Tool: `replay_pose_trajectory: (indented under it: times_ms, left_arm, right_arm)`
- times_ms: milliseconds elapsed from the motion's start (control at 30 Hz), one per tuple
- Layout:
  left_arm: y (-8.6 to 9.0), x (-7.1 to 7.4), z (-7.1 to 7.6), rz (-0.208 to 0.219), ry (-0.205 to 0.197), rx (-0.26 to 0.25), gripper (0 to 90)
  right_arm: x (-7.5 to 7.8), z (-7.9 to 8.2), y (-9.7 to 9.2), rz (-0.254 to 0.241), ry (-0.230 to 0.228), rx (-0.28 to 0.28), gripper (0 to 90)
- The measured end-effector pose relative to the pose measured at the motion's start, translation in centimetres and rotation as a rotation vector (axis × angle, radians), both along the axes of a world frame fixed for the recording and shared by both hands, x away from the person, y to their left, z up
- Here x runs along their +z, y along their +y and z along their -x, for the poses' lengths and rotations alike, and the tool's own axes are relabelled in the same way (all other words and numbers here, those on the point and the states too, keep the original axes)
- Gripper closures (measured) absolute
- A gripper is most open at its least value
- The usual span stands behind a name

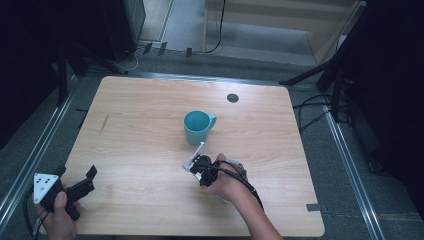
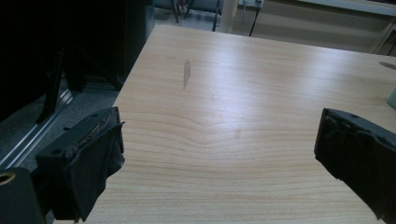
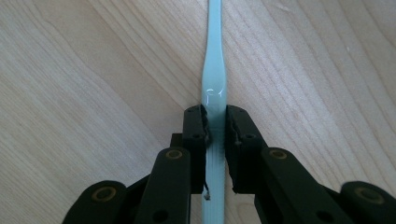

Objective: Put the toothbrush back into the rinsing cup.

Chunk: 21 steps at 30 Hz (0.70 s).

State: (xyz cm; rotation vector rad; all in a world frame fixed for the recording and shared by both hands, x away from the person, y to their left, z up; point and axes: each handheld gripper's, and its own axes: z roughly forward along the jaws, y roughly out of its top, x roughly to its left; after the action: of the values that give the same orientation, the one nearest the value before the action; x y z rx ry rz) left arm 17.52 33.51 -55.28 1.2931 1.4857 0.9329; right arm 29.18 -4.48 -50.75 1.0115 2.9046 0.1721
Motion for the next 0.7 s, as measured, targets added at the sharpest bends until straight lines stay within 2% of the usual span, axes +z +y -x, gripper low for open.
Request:
replay_pose_trajectory:
  times_ms: [67, 167, 200, 233, 367, 400, 467, 600, 700]
  left_arm:
    - [0.0, 0.0, 0.0, -0.001, 0.001, 0.0, 1.4]
    - [0.0, 0.0, 0.0, -0.003, 0.002, -0.001, 1.4]
    - [0.0, 0.0, 0.0, -0.002, 0.001, -0.001, 1.4]
    - [0.0, 0.0, 0.0, -0.002, 0.001, -0.001, 1.4]
    - [0.0, 0.0, 0.0, -0.004, 0.002, -0.001, 1.4]
    - [0.0, 0.0, 0.0, -0.004, 0.002, -0.001, 1.4]
    - [0.0, 0.0, 0.0, -0.005, 0.001, -0.001, 1.4]
    - [0.0, 0.0, 0.0, -0.004, 0.002, -0.001, 1.4]
    - [0.0, 0.0, 0.0, -0.007, 0.004, -0.002, 1.4]
  right_arm:
    - [0.0, 0.0, -0.1, -0.007, 0.0, -0.002, 79.4]
    - [0.3, -0.1, -0.3, -0.047, -0.008, -0.015, 80.0]
    - [0.6, -0.2, -0.5, -0.068, -0.022, -0.021, 80.1]
    - [0.9, -0.3, -0.6, -0.087, -0.033, -0.023, 84.3]
    - [2.3, -0.7, -1.2, -0.191, -0.075, -0.064, 84.9]
    - [2.3, -0.7, -1.2, -0.191, -0.075, -0.064, 84.9]
    - [2.9, -0.8, -1.6, -0.229, -0.095, -0.074, 85.0]
    - [3.3, -0.9, -1.8, -0.239, -0.121, -0.078, 85.0]
    - [3.9, -1.0, -2.2, -0.286, -0.14, -0.088, 85.1]
